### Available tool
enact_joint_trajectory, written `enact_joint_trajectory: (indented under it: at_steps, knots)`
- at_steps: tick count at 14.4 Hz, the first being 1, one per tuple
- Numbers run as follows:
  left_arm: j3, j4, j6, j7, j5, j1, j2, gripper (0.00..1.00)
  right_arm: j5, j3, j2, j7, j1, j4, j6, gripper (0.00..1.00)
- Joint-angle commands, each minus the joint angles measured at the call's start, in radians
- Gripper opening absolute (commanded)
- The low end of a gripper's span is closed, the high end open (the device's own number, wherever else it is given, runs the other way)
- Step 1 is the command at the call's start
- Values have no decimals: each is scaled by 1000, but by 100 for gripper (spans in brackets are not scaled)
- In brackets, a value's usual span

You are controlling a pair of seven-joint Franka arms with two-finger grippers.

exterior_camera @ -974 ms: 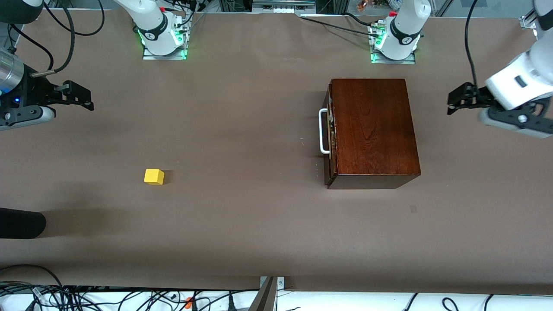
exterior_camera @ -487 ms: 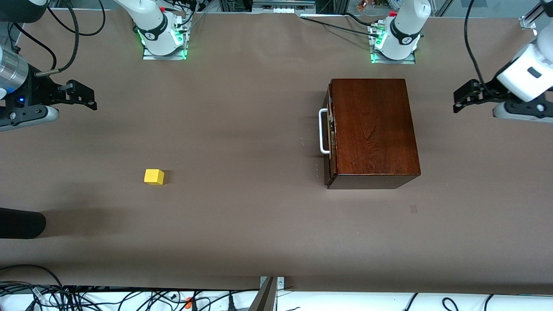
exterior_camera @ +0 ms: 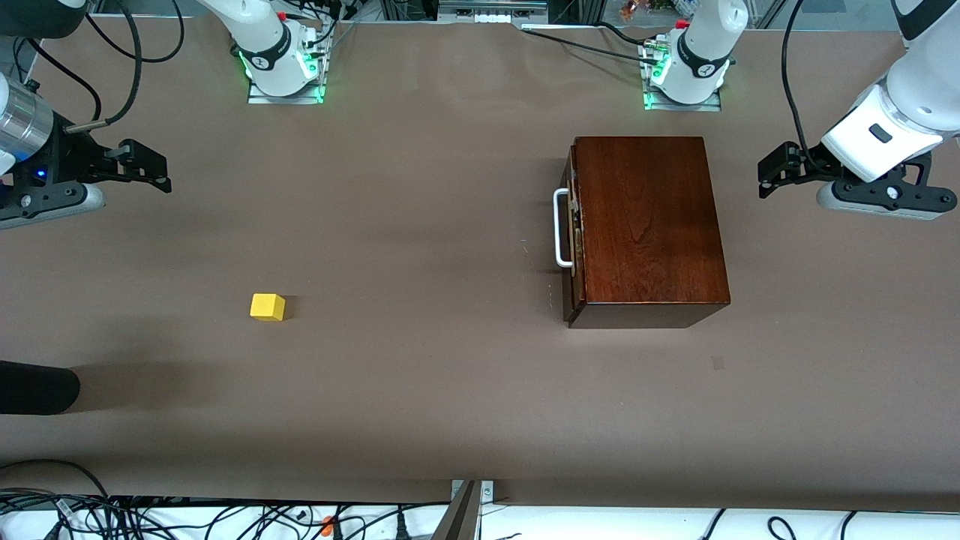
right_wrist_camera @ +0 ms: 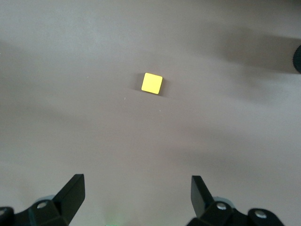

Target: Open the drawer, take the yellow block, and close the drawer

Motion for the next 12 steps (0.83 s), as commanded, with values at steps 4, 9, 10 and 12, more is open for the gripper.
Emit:
enact_joint_trajectory:
  at_steps: [4,9,10,12]
  knots:
    - [-14,12,-31,-12,27,-4,-10,100,5,0,7,-1,-2,19,37,100]
    - [-15,25,-69,1,25,-1,-13,100,5,-8,9,-10,-5,17,37,100]
    - [-14,28,-71,3,25,4,-13,100,5,-8,9,-10,-5,17,32,100]
    - [-15,29,-69,2,25,4,-11,100,5,-5,9,-10,-3,17,31,100]
